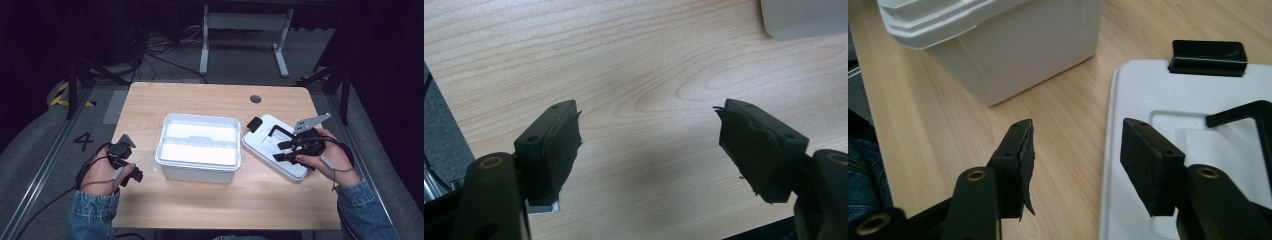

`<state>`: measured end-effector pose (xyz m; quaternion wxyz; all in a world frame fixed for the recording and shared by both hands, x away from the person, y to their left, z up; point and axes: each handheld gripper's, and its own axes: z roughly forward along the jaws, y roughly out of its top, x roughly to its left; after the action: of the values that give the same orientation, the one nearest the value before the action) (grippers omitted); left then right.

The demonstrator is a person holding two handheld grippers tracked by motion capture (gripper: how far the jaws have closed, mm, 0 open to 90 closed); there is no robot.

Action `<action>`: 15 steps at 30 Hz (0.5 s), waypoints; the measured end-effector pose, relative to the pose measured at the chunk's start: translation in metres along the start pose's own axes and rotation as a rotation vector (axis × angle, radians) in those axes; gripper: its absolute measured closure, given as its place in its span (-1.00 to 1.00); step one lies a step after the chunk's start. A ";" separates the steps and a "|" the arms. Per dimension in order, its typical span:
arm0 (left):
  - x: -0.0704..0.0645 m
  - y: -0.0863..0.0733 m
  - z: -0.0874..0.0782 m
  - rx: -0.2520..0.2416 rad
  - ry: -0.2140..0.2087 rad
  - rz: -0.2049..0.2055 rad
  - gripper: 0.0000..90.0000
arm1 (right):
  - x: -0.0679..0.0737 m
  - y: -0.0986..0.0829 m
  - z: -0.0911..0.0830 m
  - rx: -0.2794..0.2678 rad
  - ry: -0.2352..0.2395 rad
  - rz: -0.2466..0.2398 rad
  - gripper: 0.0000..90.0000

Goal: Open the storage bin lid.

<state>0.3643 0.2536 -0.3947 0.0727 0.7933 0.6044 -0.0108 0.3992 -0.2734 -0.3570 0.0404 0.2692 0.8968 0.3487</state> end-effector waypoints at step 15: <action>0.003 0.000 -0.002 -0.006 0.006 0.002 -0.44 | 0.027 -0.023 0.027 0.030 0.040 -0.010 0.10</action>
<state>0.3646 0.2566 -0.3934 0.0731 0.7937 0.6039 -0.0064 0.3732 -0.2575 -0.3894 0.0205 0.2581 0.9039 0.3404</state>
